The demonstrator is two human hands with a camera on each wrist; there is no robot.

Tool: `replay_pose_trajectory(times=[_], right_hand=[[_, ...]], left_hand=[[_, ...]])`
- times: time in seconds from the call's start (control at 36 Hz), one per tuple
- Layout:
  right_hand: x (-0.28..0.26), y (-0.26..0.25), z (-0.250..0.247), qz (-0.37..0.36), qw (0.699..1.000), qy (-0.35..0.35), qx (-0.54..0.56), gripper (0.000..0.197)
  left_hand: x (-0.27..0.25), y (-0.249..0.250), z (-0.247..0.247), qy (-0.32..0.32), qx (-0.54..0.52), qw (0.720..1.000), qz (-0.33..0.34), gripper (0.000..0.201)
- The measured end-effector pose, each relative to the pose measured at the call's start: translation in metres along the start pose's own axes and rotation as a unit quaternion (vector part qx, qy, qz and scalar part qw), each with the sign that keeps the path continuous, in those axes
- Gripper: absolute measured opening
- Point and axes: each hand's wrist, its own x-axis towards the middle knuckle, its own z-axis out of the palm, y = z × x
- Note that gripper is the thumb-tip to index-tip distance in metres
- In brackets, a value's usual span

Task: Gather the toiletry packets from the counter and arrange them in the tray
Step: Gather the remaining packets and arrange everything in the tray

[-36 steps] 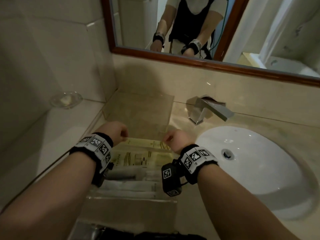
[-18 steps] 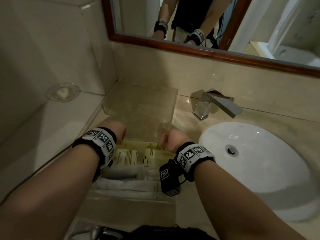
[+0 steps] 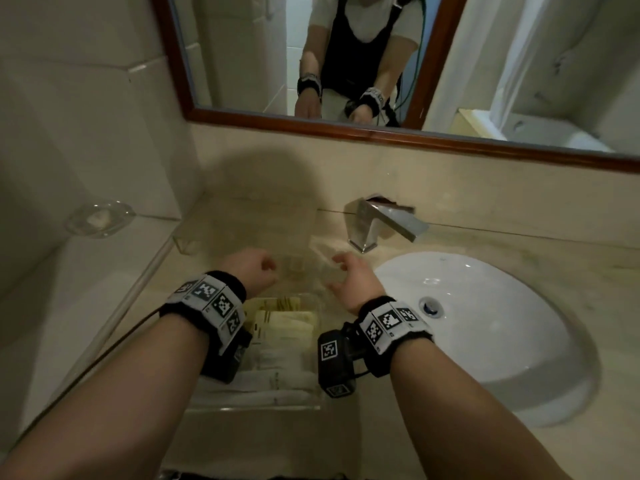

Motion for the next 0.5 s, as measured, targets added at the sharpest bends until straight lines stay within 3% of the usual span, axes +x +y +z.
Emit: replay_pose_trajectory(times=[0.11, 0.5], right_hand=[[-0.008, 0.022, -0.029, 0.016, 1.000, 0.019, 0.002, 0.047], [-0.037, 0.147, -0.143, 0.120, 0.990, 0.070, 0.013, 0.042]], left_hand=[[0.002, 0.035, 0.005, 0.006, -0.037, 0.999, 0.026, 0.036], [0.021, 0.217, 0.039, -0.051, -0.008, 0.984, 0.171, 0.033]])
